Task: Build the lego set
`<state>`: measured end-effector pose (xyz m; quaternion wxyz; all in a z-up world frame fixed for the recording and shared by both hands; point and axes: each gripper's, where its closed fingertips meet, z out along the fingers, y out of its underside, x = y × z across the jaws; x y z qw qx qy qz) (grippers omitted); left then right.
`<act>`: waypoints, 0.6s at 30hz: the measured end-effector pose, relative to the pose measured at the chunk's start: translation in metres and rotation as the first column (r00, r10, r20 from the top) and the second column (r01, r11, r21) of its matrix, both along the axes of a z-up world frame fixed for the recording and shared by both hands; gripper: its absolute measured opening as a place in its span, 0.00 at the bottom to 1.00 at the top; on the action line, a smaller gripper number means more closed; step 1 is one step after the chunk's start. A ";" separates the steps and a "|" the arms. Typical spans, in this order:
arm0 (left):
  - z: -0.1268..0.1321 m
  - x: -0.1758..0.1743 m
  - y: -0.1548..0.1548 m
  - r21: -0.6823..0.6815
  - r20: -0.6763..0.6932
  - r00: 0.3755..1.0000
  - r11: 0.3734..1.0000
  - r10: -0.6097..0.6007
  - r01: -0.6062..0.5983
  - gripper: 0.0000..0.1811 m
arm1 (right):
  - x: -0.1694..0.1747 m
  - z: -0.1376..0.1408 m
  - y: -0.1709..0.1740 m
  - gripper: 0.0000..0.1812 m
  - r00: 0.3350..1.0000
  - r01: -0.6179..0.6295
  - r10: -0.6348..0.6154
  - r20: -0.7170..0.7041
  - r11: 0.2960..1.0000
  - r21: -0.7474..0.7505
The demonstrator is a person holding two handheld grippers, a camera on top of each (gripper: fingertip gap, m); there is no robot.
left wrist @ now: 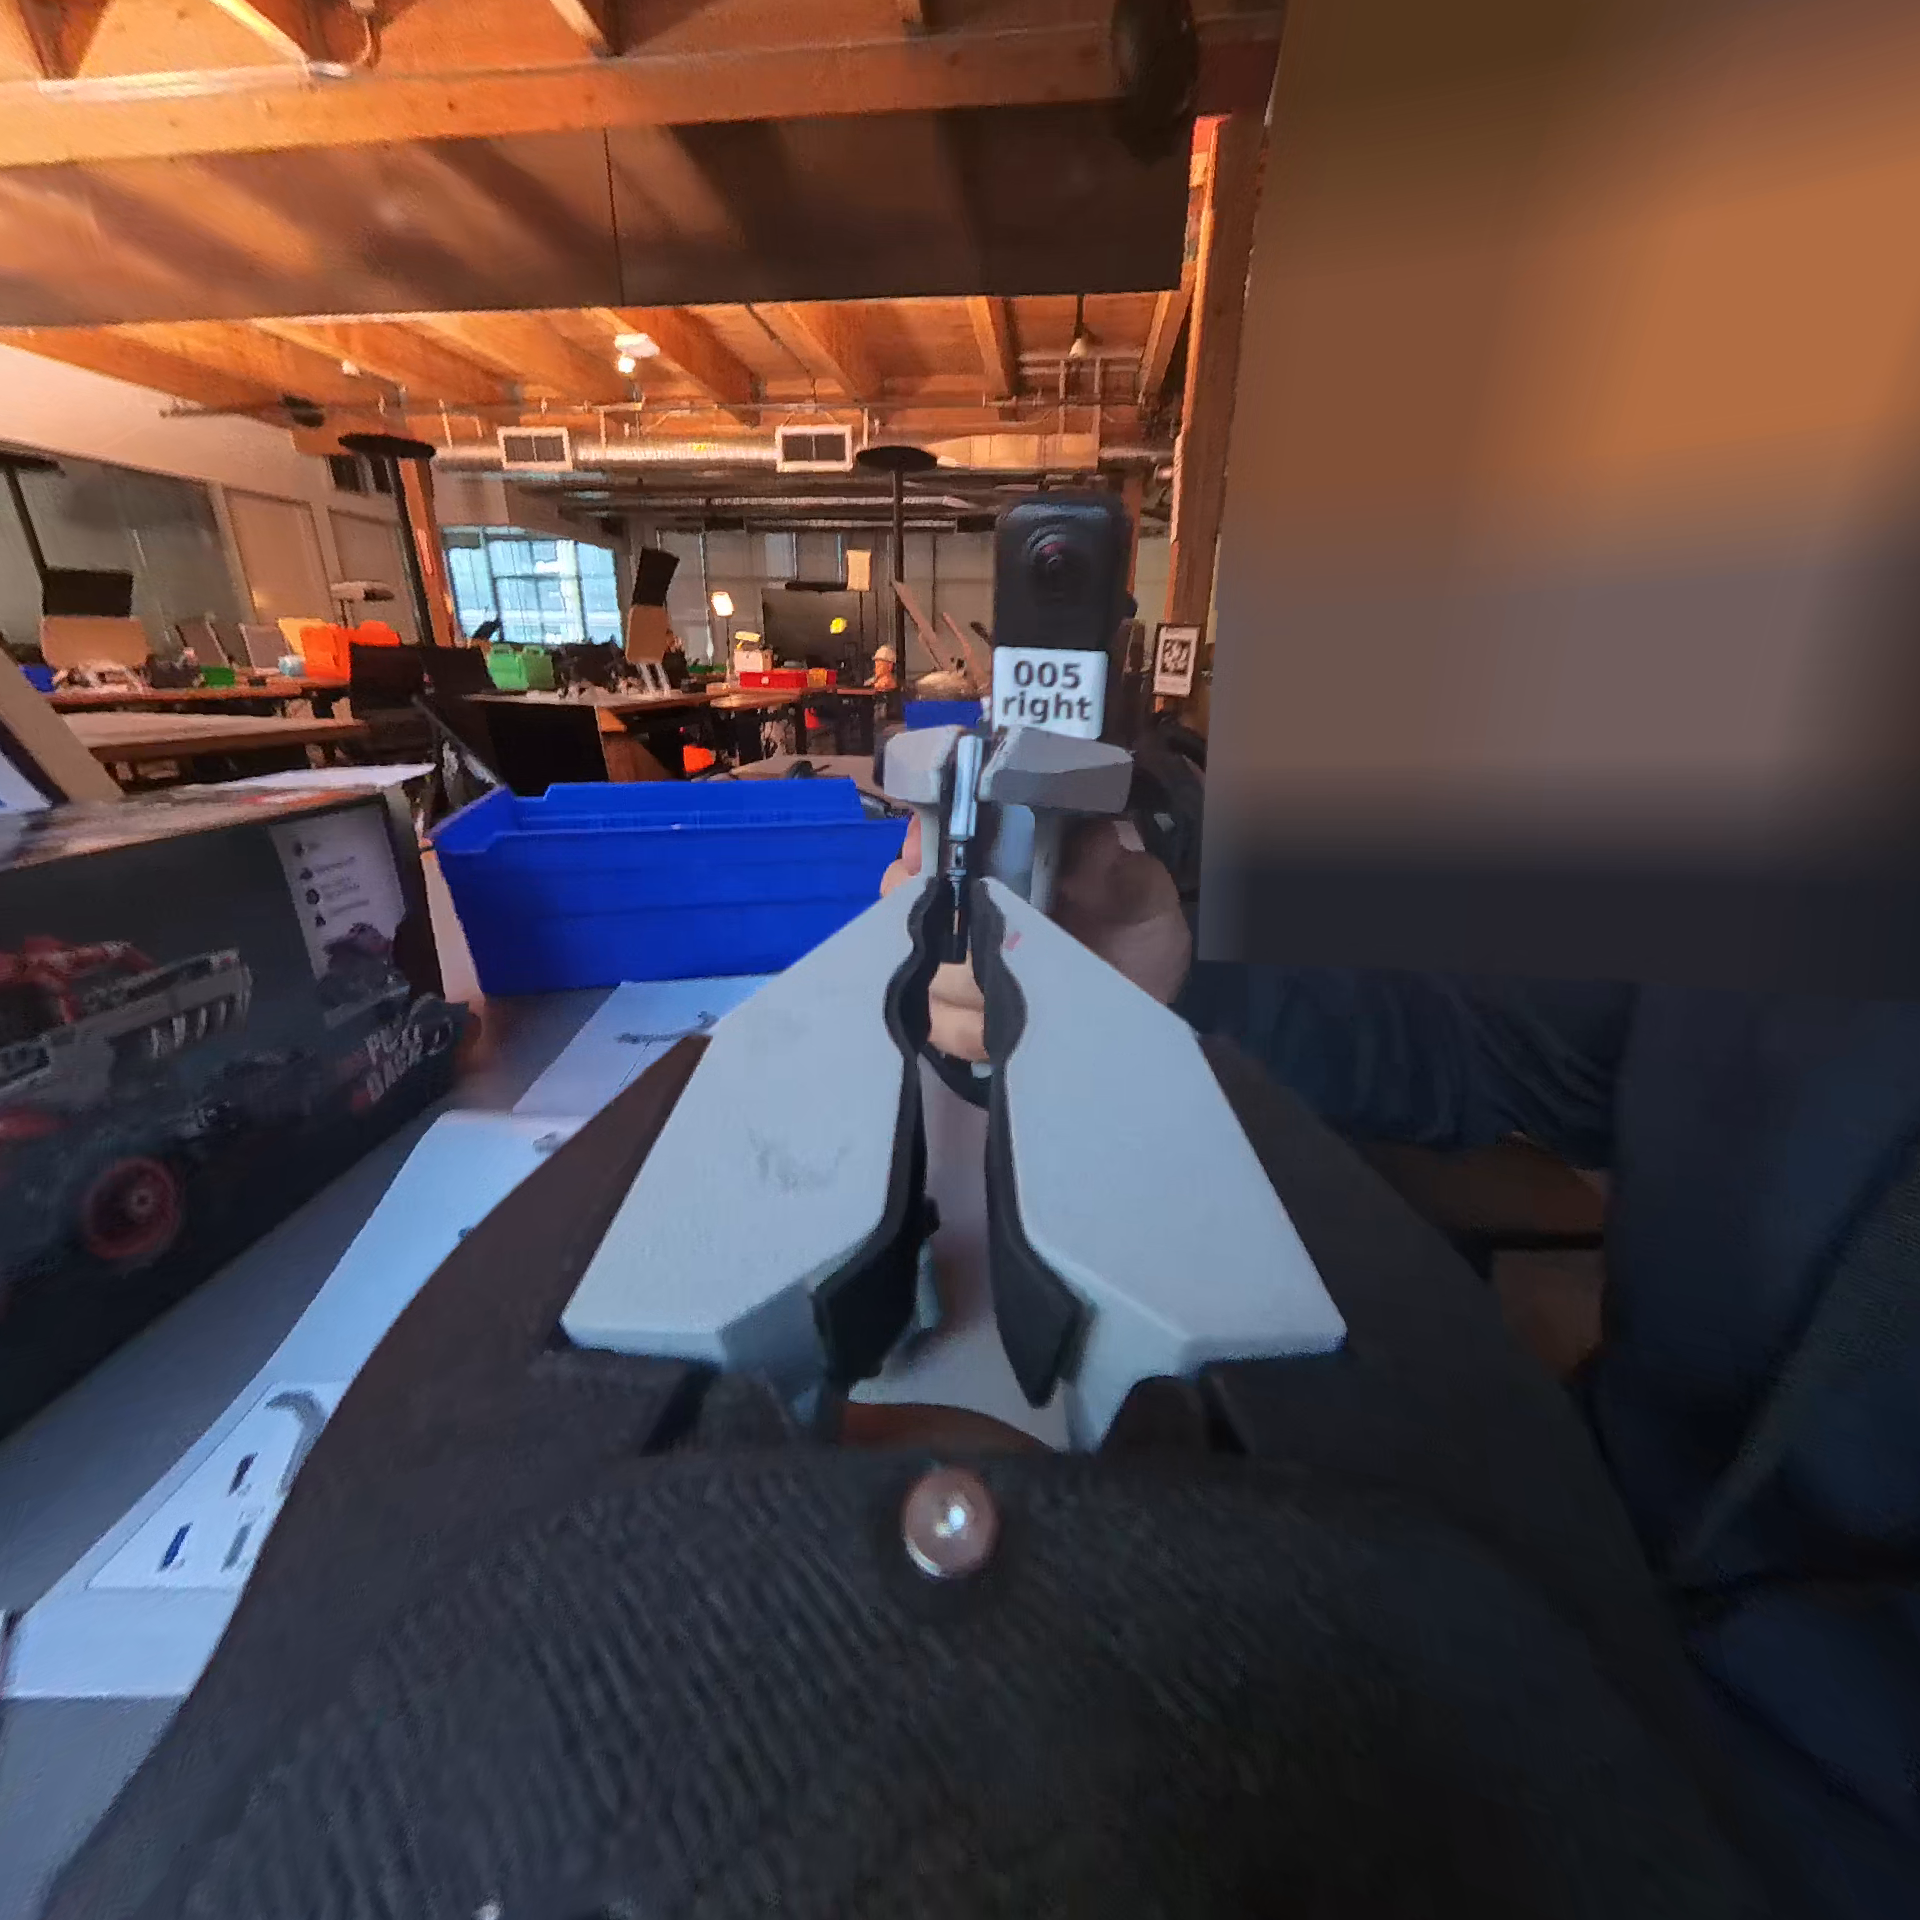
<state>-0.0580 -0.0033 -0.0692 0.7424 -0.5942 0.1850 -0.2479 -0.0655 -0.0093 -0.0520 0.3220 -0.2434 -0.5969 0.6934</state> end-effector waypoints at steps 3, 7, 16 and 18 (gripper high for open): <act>-0.006 -0.003 0.003 -0.034 -0.036 0.999 0.999 0.024 -0.025 0.01 | -0.003 -0.006 0.000 0.01 1.000 0.010 -0.010 0.021 1.000 0.012; -0.007 -0.008 0.005 -0.051 -0.054 0.997 0.997 0.052 -0.055 0.01 | -0.005 -0.009 0.002 0.01 0.999 0.015 -0.015 0.047 1.000 0.010; -0.018 -0.029 0.014 0.115 -0.463 0.820 0.940 0.338 -0.322 0.02 | -0.021 -0.036 0.014 0.02 0.980 0.114 -0.136 0.145 0.982 0.148; -0.024 -0.031 0.015 0.149 -0.529 0.765 0.928 0.367 -0.343 0.01 | -0.022 -0.038 0.014 0.05 0.978 0.119 -0.144 0.149 0.980 0.161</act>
